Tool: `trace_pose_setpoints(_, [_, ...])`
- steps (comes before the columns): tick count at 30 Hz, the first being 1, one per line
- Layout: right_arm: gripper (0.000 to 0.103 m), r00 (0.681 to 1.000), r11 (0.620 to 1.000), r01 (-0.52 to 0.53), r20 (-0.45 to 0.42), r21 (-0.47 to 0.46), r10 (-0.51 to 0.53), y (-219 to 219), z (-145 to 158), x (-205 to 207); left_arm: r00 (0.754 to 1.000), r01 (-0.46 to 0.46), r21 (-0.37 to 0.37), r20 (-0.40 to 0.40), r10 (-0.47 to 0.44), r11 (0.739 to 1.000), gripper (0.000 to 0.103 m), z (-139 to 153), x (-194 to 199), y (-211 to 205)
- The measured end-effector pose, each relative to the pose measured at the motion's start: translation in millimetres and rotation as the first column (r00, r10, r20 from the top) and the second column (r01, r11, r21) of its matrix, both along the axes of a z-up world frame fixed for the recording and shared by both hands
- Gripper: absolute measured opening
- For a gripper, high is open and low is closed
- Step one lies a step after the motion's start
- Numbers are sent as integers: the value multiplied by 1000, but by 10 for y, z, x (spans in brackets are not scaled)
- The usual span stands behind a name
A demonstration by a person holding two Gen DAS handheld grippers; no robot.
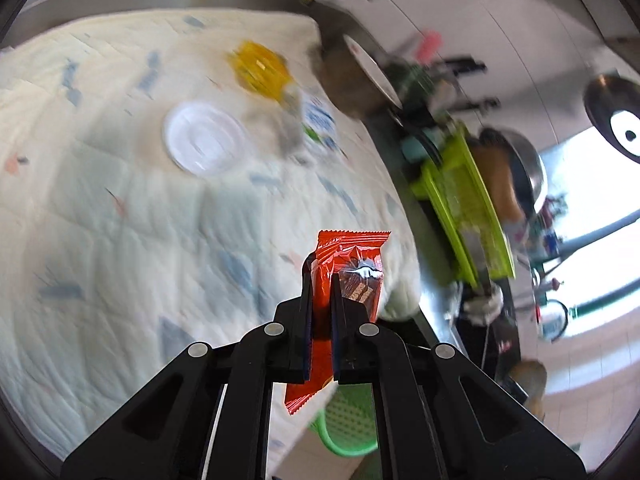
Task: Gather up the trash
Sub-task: 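Carry the orange wrapper over the basket with the left gripper while the right gripper holds the paper cup, then release the paper cup into the green basket with the right gripper while the left gripper drops the orange wrapper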
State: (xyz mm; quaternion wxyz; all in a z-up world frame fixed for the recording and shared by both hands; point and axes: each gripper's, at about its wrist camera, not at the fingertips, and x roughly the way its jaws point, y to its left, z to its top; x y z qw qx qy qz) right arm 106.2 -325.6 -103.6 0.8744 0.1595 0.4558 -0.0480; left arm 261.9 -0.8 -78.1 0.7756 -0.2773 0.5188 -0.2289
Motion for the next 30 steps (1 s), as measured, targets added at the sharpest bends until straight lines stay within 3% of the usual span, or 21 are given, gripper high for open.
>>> trace_pose_setpoints(5, [61, 997, 998, 51, -49, -46, -53, -209, -161, -394, 995, 103, 7, -8, -103, 995, 6, -47, -298, -436])
trace_pose_setpoints(14, [61, 986, 992, 128, -103, -24, -130, -438, -397, -823, 968, 250, 34, -29, -250, 968, 6, -163, -661, -1205])
trace_pose_setpoints(16, [62, 985, 991, 132, -107, -21, -134, -456, -406, -876, 962, 272, 38, -30, -271, 962, 6, -164, -705, -1328])
trace_pose_setpoints(19, [71, 985, 990, 141, -100, -18, -142, -479, -393, -959, 954, 300, 46, -29, -299, 953, 6, -164, -758, -1480])
trace_pose_setpoints(30, [78, 983, 984, 175, -54, -17, -175, -576, -218, -1219, 920, 391, 79, -53, -387, 917, 6, -260, -953, -2019])
